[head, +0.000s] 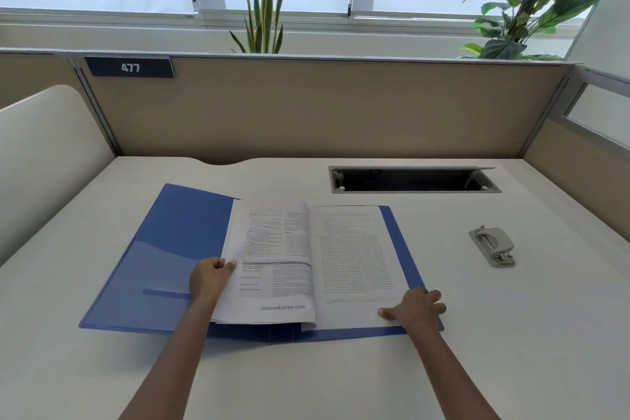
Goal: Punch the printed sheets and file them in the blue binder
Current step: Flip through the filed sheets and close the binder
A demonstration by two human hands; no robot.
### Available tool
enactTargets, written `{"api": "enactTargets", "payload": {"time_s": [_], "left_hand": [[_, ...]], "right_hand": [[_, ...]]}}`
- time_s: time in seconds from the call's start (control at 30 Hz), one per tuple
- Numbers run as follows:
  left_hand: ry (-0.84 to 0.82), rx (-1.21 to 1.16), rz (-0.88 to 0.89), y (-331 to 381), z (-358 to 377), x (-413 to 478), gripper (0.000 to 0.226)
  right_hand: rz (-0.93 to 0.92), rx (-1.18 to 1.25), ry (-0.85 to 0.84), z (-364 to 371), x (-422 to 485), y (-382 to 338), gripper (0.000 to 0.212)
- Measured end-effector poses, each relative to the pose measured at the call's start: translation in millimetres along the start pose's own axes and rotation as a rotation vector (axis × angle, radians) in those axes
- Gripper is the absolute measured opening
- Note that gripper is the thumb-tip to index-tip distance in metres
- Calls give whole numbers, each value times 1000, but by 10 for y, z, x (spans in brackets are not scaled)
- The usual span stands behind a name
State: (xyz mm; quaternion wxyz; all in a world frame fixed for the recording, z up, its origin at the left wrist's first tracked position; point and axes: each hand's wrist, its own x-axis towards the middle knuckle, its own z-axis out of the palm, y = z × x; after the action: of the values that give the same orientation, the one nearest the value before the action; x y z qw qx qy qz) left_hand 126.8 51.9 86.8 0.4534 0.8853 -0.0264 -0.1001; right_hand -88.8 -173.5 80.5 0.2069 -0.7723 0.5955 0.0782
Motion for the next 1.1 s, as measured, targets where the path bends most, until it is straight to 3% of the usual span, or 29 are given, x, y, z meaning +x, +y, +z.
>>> {"api": "enactTargets", "payload": {"time_s": [0.2,0.3,0.37,0.53,0.67,0.8,0.83,0.97,1.1], "left_hand": [[-10,-19,-3,6,13,-26,27],[-25,-46,-7,35,21,-45,27],[-45,-57,3,62,21,-59,21],[-44,-109,26,149,21,-101,28],[-96,-201,80,190,1,-119,29],[-139,-316,131,264,-8,-167,7],[-144,-361,118,300,-7,-177,11],[-155,-442,4,419,-43,-155,48],[-233,-367,118,396,-33,-120,27]], "right_hand": [[59,173,-85,-40,82,47,75],[41,420,-57,-60,121,115,46],[-10,607,-12,-99,103,137,32],[-302,897,105,-379,-193,-189,36],[-629,836,142,-470,-589,-638,19],[-938,594,116,-243,-913,-973,23],[-996,525,106,-162,-963,-1020,25],[-1180,286,95,124,-1076,-1084,31],[-1220,263,20,213,-1041,-1033,32]]}}
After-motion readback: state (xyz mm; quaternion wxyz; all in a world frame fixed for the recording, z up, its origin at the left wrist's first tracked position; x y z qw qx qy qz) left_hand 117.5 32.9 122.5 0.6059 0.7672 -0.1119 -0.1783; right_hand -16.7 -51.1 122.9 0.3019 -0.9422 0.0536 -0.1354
